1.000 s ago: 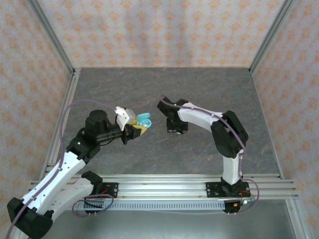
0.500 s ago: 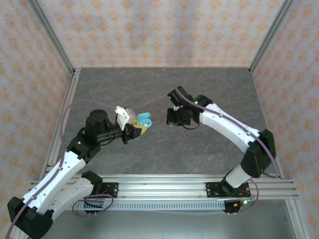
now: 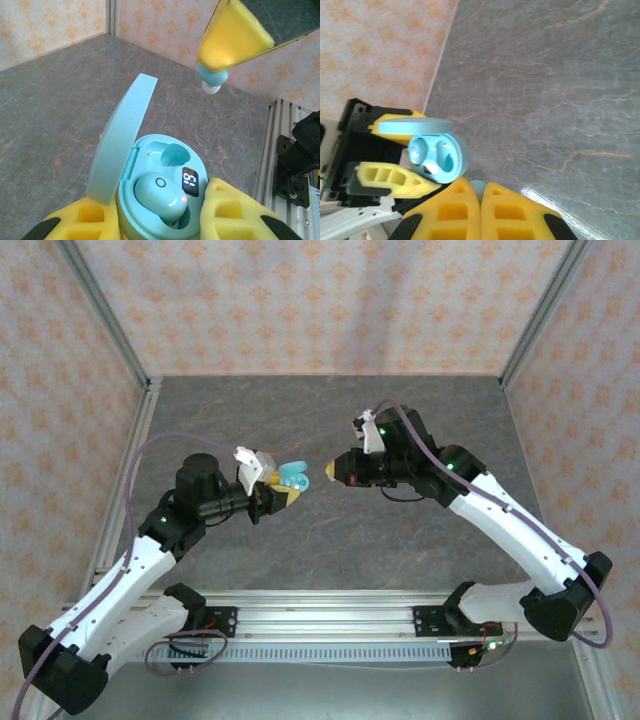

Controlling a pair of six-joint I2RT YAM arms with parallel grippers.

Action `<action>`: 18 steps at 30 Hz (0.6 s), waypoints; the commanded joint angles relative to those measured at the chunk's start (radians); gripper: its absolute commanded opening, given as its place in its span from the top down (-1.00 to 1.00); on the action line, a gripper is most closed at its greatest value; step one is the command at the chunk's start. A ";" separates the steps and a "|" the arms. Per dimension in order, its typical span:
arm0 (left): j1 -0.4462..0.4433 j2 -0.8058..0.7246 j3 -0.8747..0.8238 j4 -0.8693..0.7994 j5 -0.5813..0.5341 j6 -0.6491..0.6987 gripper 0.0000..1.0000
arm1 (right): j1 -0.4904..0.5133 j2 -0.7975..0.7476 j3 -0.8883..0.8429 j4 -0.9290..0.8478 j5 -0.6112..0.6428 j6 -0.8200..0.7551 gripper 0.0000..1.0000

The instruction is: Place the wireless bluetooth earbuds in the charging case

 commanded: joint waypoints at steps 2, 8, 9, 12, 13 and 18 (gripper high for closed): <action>-0.006 -0.001 0.038 0.050 0.036 -0.022 0.74 | 0.028 -0.015 0.001 0.085 -0.061 -0.025 0.87; -0.006 -0.003 0.042 0.046 0.040 -0.030 0.74 | 0.067 0.019 0.020 0.134 -0.086 -0.036 0.87; -0.006 -0.004 0.044 0.045 0.040 -0.030 0.74 | 0.072 0.028 0.028 0.134 -0.090 -0.040 0.87; -0.005 -0.006 0.047 0.042 0.042 -0.031 0.74 | 0.080 0.045 0.041 0.134 -0.097 -0.050 0.87; -0.006 -0.006 0.047 0.042 0.043 -0.032 0.74 | 0.082 0.050 0.042 0.135 -0.097 -0.054 0.87; -0.006 -0.006 0.049 0.042 0.046 -0.033 0.74 | 0.084 0.066 0.039 0.152 -0.108 -0.064 0.87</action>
